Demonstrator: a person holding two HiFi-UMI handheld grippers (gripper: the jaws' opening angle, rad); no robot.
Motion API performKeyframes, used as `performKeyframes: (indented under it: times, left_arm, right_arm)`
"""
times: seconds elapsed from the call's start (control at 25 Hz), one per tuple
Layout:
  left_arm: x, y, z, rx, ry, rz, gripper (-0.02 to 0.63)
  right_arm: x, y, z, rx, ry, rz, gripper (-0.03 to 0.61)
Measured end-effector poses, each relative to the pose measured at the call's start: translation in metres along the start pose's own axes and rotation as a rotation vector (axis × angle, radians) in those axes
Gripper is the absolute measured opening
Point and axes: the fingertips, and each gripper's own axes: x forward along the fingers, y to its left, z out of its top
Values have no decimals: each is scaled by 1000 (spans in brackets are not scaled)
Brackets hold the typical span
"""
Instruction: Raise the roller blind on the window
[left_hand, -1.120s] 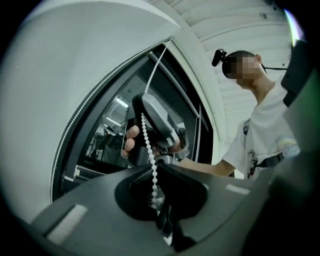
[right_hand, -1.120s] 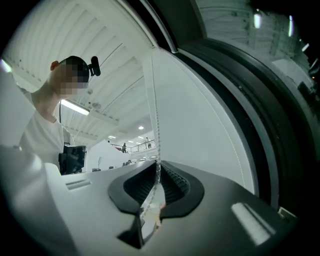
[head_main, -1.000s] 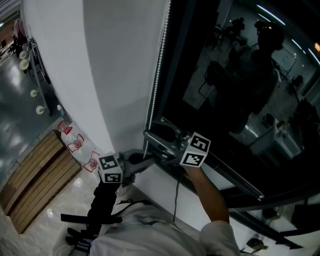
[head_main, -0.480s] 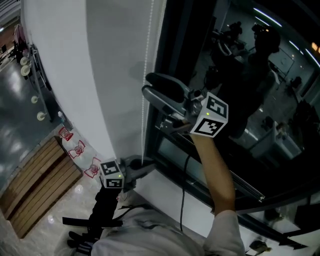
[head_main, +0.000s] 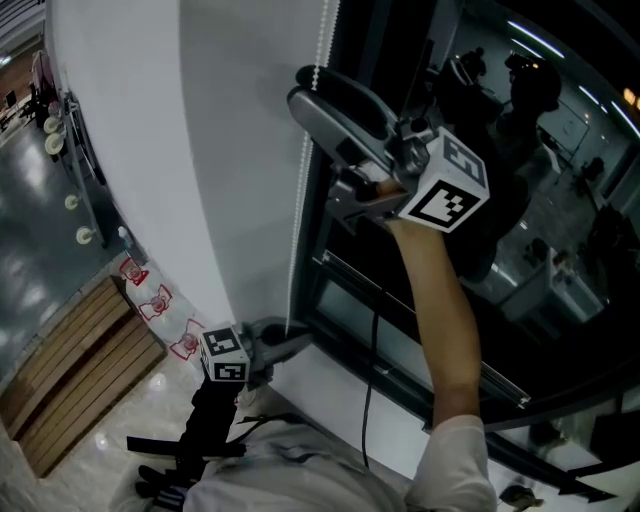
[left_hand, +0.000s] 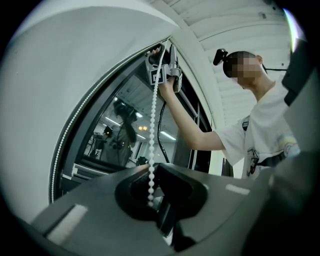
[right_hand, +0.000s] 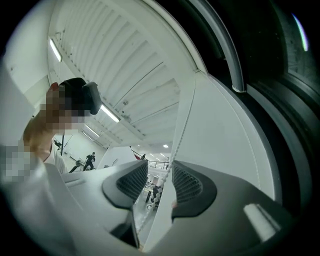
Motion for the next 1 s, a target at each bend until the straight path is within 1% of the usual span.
performKeyframes:
  times: [0.24, 0.36, 0.44, 0.56, 0.64, 0.8, 0.92, 1.0]
  left_arm:
    - [1, 0, -2, 6, 2, -9, -2]
    - [1, 1, -2, 3, 2, -8, -2]
    - [1, 1, -2, 1, 2, -10, -2]
    - [1, 1, -2, -4, 6, -9, -2]
    - [2, 0, -2, -8, 4, -6, -2]
    - [3, -1, -3, -16, 7, -3, -2]
    - [4, -2, -6, -23, 13, -9, -2]
    - [5, -2, -7, -22, 14, -14, -2]
  right_arm:
    - [11, 3, 21, -38, -27, 16, 133]
    - [10, 2, 26, -37, -54, -4, 104]
    - [5, -1, 26, -20, -78, -27, 25]
    - [-2, -3, 27, 41, -113, -26, 15]
    - [-5, -3, 27, 69, -115, -23, 14]
    - [-7, 1, 14, 62, -76, -32, 12]
    - [-12, 7, -11, 66, -30, -43, 12]
    - [-17, 10, -26, 82, -22, -51, 12]
